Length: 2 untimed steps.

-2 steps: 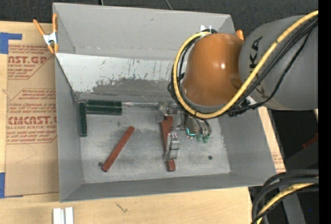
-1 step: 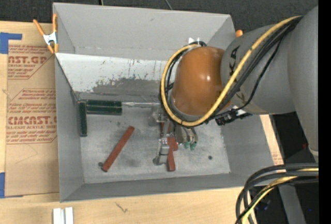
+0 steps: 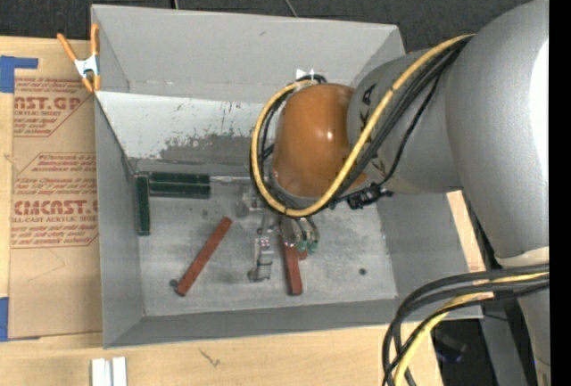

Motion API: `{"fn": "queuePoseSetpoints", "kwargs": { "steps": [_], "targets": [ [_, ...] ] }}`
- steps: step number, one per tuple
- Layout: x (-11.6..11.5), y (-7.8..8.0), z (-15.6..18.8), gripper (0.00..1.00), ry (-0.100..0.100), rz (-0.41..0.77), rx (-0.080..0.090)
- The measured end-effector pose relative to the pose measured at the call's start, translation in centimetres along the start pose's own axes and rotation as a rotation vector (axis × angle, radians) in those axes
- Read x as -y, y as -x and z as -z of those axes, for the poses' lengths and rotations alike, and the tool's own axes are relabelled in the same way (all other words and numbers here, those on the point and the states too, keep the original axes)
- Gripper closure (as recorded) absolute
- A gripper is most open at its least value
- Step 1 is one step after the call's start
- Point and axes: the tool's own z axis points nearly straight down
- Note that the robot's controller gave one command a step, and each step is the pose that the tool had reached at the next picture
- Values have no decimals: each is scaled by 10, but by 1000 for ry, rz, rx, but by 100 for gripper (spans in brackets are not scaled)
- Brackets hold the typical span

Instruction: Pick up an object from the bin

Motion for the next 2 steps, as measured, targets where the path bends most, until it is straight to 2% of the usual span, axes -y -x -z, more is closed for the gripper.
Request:
{"fn": "queuePoseSetpoints", "kwargs": {
  "steps": [1,2],
  "targets": [
    [-13,17,-30,0,0,131,0],
    [-77,39,-40,100,-1,94,0]
  ]
}}
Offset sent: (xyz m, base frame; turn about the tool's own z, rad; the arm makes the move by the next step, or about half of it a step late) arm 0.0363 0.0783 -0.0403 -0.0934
